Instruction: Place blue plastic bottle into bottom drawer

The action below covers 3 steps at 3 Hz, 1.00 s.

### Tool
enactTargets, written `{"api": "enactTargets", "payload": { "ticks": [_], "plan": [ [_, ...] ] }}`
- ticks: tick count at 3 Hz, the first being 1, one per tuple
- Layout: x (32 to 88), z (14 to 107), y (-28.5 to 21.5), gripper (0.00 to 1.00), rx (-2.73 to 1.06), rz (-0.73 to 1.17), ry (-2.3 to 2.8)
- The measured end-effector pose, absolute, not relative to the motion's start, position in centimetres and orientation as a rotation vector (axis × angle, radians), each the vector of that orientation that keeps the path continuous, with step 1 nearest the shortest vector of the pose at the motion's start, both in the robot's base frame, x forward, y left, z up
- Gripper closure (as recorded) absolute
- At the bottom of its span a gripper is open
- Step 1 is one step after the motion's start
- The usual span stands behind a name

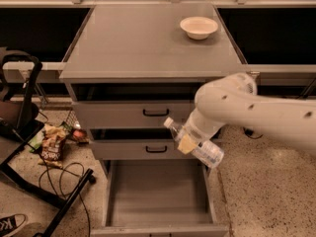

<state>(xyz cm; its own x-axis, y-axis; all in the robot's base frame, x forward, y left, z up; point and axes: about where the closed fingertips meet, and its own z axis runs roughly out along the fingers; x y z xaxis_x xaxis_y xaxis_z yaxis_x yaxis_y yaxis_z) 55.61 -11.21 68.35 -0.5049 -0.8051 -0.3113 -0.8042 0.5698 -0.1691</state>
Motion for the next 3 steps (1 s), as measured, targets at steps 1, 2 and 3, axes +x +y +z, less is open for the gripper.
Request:
{"api": "enactTargets", "payload": {
  "ticks": [1, 2, 3],
  "plan": [
    [53.8, 60.0, -11.2, 1.0, -1.428, -0.114, 2.479],
    [53.0, 54.1, -11.7, 1.0, -1.518, -0.182, 2.471],
    [54.0, 49.4, -12.6, 1.0, -1.585, -0.218, 2.458]
  ]
}}
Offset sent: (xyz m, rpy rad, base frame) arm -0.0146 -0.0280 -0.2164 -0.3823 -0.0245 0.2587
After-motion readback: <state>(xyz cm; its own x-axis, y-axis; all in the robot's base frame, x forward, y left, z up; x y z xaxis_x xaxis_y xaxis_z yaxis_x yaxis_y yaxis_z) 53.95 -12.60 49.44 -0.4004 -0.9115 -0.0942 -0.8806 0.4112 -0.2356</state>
